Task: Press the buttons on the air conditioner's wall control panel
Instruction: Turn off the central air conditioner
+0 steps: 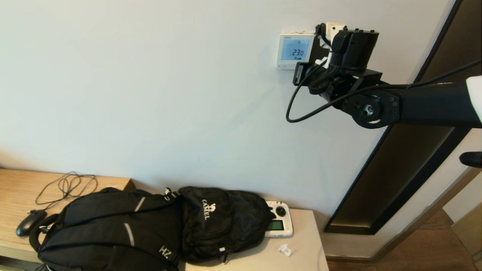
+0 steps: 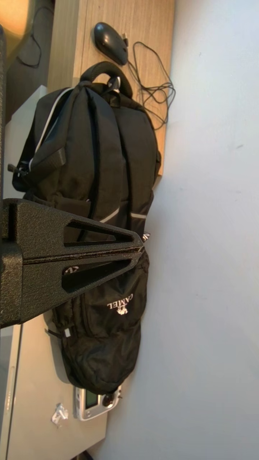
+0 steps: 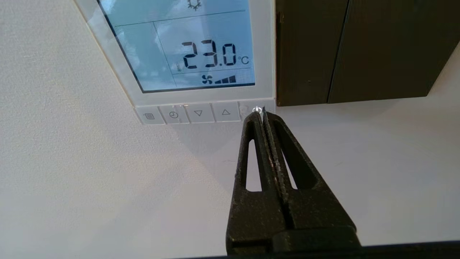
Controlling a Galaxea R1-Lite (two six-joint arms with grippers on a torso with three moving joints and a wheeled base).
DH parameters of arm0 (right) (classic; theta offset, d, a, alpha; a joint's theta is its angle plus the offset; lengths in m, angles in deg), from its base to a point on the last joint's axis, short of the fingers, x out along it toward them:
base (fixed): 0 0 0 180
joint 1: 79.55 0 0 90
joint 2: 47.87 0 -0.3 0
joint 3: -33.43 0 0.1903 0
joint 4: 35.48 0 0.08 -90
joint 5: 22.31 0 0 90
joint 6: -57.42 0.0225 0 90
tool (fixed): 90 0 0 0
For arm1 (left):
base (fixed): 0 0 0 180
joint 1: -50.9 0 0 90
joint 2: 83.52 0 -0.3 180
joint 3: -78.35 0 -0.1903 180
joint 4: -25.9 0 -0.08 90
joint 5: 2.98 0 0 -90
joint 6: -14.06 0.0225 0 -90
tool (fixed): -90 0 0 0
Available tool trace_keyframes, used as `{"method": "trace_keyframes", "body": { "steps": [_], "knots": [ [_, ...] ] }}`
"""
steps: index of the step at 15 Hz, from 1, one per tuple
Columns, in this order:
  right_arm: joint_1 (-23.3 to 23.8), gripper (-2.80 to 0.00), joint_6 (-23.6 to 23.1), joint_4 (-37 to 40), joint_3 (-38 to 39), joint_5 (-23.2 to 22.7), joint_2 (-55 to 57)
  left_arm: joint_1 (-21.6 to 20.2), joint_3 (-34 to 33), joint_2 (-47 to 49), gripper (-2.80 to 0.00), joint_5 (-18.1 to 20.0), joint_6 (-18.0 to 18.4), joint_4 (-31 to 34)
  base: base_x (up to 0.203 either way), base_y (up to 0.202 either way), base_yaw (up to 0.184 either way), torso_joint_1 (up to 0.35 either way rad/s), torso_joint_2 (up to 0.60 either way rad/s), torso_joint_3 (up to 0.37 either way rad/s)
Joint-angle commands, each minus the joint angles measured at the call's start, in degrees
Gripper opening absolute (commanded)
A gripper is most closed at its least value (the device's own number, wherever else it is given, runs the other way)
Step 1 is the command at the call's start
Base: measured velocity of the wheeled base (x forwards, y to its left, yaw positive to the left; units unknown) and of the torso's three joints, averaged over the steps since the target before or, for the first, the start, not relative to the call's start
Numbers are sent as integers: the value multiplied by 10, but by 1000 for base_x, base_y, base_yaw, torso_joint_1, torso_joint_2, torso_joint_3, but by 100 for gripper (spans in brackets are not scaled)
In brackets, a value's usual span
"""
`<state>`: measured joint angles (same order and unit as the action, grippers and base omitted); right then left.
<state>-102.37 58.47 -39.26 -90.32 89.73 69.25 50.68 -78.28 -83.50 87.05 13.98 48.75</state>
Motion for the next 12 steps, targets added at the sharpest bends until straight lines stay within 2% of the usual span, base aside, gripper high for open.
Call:
{"method": "trace_keyframes", "body": {
  "steps": [1, 12],
  "knots": [
    [0, -280, 0, -2, -5, 2, 8, 0, 0, -1, -280, 0, 0, 0, 0, 0, 0, 0, 0, 0],
    [5, -280, -1, 2, -16, -1, 20, 0, 0, -1, -280, 0, 0, 0, 0, 0, 0, 0, 0, 0]
  ]
}}
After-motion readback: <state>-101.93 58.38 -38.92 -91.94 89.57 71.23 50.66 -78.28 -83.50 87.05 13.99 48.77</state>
